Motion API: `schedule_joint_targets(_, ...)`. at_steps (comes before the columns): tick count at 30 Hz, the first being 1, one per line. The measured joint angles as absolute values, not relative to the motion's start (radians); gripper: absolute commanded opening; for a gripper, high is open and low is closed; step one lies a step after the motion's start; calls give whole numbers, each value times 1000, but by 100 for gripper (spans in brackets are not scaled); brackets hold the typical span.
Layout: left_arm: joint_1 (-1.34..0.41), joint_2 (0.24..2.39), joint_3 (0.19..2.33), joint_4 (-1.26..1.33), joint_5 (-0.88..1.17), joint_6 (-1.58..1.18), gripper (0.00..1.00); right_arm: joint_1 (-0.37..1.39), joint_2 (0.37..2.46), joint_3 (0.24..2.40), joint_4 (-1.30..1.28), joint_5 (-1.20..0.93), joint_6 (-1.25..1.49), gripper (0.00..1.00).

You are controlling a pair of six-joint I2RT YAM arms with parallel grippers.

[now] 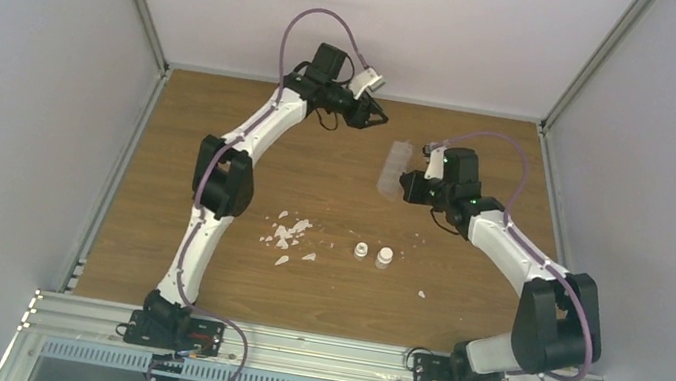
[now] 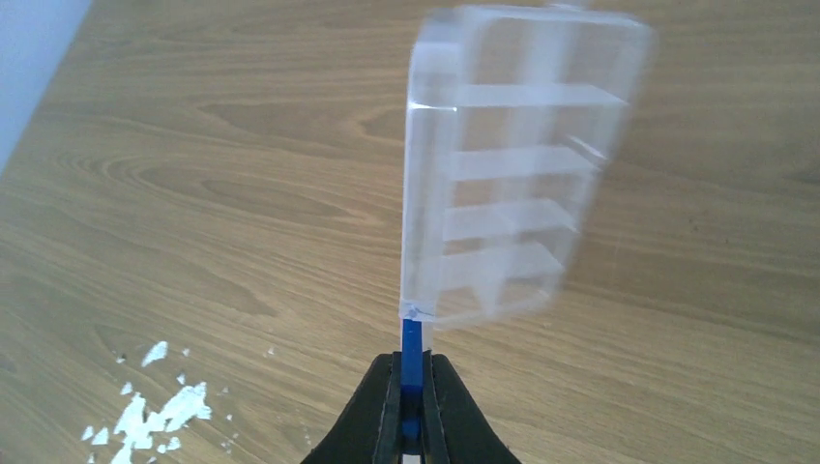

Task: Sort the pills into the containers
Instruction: Open the pill container at the center of the board.

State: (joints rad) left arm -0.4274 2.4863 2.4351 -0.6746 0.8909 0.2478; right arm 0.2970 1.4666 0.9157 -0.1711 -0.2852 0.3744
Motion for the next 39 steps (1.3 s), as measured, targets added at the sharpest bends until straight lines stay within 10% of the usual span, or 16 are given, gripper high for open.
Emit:
schedule_joint_targets(9,-367,2109,1882,-257,339,114,99,297,1438,914,-131,-346,383,0)
schedule_joint_targets(26,-442,1967,1762,-355,486,593,99,297,1471,912,-110,-397,401,1)
schedule_joint_targets(39,-345,1601,1258,171,469,318,99,297,1553,924,-18,-558,504,1)
